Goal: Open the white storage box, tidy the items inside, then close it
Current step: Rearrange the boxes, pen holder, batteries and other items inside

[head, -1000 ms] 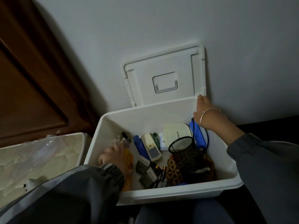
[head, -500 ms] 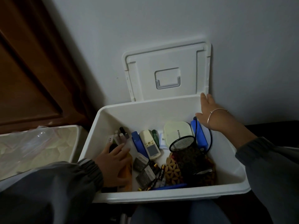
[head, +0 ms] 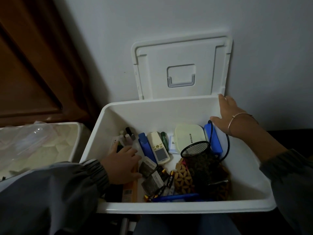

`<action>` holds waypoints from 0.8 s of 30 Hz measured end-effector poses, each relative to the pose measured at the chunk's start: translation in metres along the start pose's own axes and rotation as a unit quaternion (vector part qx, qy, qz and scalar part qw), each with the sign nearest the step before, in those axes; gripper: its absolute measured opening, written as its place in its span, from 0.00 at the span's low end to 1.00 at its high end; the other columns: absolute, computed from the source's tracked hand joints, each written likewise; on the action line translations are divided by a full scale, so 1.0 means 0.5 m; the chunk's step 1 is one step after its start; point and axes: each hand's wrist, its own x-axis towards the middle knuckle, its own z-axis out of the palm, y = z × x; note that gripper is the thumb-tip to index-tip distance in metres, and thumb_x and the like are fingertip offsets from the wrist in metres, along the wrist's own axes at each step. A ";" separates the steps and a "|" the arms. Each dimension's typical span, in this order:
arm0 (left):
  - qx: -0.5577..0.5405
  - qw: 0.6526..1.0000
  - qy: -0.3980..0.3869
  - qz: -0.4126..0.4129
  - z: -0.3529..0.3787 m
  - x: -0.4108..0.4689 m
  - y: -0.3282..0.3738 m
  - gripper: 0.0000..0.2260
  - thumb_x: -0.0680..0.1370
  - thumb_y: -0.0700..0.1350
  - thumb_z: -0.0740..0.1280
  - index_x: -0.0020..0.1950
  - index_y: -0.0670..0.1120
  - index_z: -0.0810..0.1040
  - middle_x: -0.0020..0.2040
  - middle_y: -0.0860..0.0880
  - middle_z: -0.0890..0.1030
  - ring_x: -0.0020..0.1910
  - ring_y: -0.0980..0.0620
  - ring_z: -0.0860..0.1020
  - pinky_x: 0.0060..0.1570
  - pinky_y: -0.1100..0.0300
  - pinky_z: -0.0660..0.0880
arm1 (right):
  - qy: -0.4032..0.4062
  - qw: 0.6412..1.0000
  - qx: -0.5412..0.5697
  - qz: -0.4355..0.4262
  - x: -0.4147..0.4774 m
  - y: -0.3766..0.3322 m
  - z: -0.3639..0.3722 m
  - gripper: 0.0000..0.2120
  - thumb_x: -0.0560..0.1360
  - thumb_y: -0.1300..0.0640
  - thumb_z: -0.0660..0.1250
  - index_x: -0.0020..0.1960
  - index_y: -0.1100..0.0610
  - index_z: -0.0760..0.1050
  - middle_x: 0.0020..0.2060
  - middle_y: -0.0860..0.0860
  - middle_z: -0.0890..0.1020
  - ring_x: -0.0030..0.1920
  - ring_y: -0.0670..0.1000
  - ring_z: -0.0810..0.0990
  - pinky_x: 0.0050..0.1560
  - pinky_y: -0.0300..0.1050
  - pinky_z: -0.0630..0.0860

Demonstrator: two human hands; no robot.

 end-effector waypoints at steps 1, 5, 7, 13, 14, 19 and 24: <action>0.000 1.000 0.000 0.001 0.001 0.000 -0.001 0.28 0.76 0.66 0.56 0.73 0.55 0.61 0.76 0.52 0.60 0.76 0.50 0.52 0.71 0.37 0.38 | 0.001 1.000 0.002 -0.001 0.001 0.001 0.001 0.37 0.78 0.52 0.61 0.76 0.57 0.41 0.76 0.56 0.46 0.72 0.61 0.60 0.69 0.53 0.62; 0.002 1.000 0.015 0.003 0.002 -0.001 -0.003 0.28 0.76 0.65 0.55 0.74 0.55 0.60 0.76 0.53 0.59 0.76 0.51 0.52 0.71 0.38 0.38 | 0.005 1.000 0.007 -0.006 0.003 0.005 0.004 0.38 0.77 0.52 0.62 0.76 0.57 0.41 0.76 0.57 0.46 0.72 0.61 0.60 0.69 0.53 0.62; -0.009 1.000 0.024 0.004 -0.004 -0.002 -0.001 0.27 0.77 0.64 0.56 0.73 0.56 0.61 0.75 0.53 0.61 0.76 0.52 0.54 0.72 0.39 0.39 | 0.007 1.000 0.009 -0.007 0.003 0.006 0.005 0.38 0.77 0.52 0.62 0.76 0.57 0.41 0.76 0.57 0.47 0.72 0.61 0.61 0.68 0.53 0.63; -0.220 0.957 0.181 -0.047 -0.042 0.023 0.031 0.19 0.78 0.57 0.61 0.66 0.51 0.71 0.61 0.51 0.75 0.56 0.55 0.75 0.57 0.58 0.73 | 0.015 1.000 0.011 -0.011 0.005 0.007 0.006 0.38 0.77 0.52 0.62 0.76 0.57 0.42 0.76 0.57 0.48 0.72 0.60 0.61 0.68 0.52 0.64; -0.235 0.949 0.199 -0.062 -0.049 0.034 0.038 0.18 0.78 0.56 0.61 0.65 0.50 0.71 0.60 0.50 0.75 0.54 0.54 0.74 0.54 0.59 0.74 | 0.015 1.000 0.013 -0.011 0.004 0.006 0.006 0.38 0.77 0.52 0.62 0.76 0.57 0.42 0.76 0.57 0.48 0.72 0.60 0.61 0.68 0.52 0.63; -0.273 0.940 0.159 -0.131 -0.042 0.102 0.073 0.32 0.75 0.59 0.65 0.73 0.48 0.57 0.68 0.44 0.65 0.63 0.43 0.71 0.57 0.49 0.75 | 0.010 1.000 0.014 -0.010 0.001 0.005 0.005 0.38 0.77 0.51 0.62 0.76 0.56 0.42 0.76 0.57 0.48 0.72 0.61 0.61 0.68 0.53 0.63; -0.307 0.935 0.114 -0.138 -0.015 0.141 0.085 0.46 0.70 0.64 0.69 0.77 0.50 0.46 0.77 0.43 0.45 0.73 0.38 0.60 0.64 0.50 0.69 | 0.017 1.000 0.003 -0.016 -0.001 0.007 0.004 0.38 0.76 0.51 0.63 0.76 0.57 0.43 0.75 0.57 0.49 0.67 0.62 0.66 0.65 0.55 0.68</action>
